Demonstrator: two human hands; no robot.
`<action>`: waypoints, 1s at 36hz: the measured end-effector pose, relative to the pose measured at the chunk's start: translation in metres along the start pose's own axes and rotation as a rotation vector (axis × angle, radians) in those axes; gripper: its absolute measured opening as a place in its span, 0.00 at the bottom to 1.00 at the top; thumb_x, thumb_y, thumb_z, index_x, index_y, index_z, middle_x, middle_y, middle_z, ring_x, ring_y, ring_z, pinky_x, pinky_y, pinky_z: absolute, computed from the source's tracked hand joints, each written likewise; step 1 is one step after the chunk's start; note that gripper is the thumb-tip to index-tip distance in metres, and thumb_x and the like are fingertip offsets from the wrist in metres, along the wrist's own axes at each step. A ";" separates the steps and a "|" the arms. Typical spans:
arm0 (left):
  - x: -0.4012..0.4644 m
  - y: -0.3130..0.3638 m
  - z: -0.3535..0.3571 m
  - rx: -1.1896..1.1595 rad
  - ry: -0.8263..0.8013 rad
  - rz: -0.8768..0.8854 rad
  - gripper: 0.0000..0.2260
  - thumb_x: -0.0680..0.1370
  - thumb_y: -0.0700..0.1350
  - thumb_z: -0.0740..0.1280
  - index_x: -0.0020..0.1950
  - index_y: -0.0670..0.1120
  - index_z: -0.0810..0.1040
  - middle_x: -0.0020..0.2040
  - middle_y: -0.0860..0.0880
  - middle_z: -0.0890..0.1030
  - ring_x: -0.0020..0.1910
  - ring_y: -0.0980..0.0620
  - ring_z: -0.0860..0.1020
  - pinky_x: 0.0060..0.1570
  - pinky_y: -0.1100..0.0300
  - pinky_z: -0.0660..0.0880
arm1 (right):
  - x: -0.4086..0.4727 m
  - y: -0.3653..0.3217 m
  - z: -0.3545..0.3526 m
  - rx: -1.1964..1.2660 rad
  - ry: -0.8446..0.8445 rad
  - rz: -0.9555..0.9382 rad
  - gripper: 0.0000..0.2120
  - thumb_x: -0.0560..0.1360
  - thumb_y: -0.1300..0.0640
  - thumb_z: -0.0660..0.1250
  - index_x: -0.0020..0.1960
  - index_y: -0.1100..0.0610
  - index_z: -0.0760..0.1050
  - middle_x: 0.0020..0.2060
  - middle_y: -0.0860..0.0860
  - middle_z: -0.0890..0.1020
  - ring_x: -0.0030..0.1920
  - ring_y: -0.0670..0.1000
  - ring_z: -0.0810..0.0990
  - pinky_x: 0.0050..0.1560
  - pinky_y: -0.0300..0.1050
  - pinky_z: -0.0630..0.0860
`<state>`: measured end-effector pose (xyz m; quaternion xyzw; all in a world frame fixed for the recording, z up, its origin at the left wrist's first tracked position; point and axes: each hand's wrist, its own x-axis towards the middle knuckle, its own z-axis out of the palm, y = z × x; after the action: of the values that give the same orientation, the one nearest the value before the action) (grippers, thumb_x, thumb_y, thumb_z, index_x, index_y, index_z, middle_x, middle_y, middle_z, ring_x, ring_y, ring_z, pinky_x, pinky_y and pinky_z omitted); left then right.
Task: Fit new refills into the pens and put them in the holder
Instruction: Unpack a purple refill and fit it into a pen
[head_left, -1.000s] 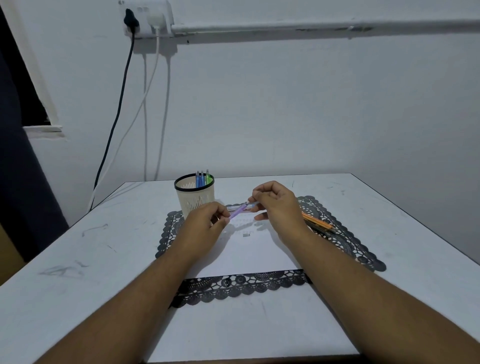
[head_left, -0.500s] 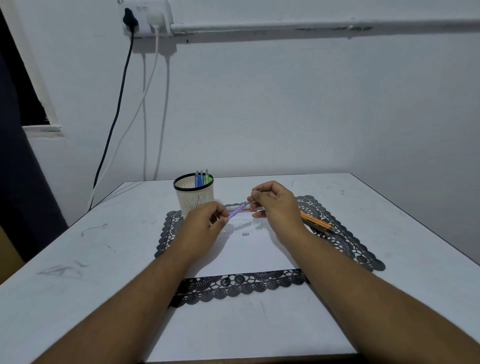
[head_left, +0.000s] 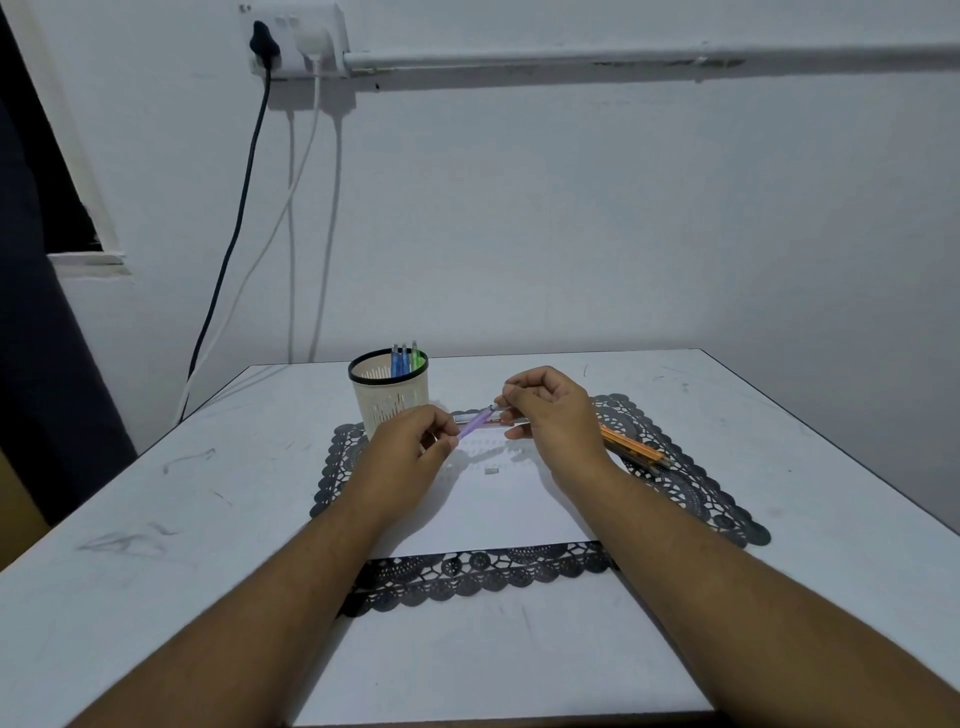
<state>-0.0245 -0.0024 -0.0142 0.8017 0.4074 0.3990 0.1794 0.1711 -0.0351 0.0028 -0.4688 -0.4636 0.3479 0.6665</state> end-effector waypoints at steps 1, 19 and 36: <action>0.000 0.000 0.000 0.001 0.000 0.000 0.03 0.81 0.42 0.70 0.51 0.50 0.82 0.45 0.55 0.81 0.43 0.58 0.77 0.42 0.63 0.74 | 0.000 0.000 0.000 0.005 0.002 -0.001 0.03 0.79 0.67 0.69 0.50 0.61 0.80 0.43 0.58 0.87 0.38 0.52 0.84 0.37 0.46 0.81; -0.001 0.002 0.000 -0.006 0.008 -0.002 0.03 0.81 0.41 0.70 0.52 0.49 0.82 0.45 0.54 0.81 0.42 0.56 0.77 0.41 0.65 0.72 | -0.002 -0.002 0.001 -0.019 0.007 -0.056 0.04 0.78 0.68 0.69 0.50 0.62 0.80 0.43 0.60 0.86 0.38 0.51 0.82 0.39 0.47 0.81; -0.001 0.002 0.000 -0.029 0.006 0.004 0.04 0.81 0.42 0.70 0.51 0.51 0.82 0.44 0.55 0.81 0.43 0.57 0.77 0.40 0.65 0.73 | -0.003 0.000 0.002 -0.039 0.020 -0.069 0.03 0.79 0.66 0.69 0.51 0.61 0.79 0.41 0.56 0.87 0.36 0.48 0.83 0.37 0.45 0.80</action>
<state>-0.0242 -0.0041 -0.0137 0.7985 0.4006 0.4076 0.1891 0.1685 -0.0373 0.0025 -0.4687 -0.4797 0.3108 0.6735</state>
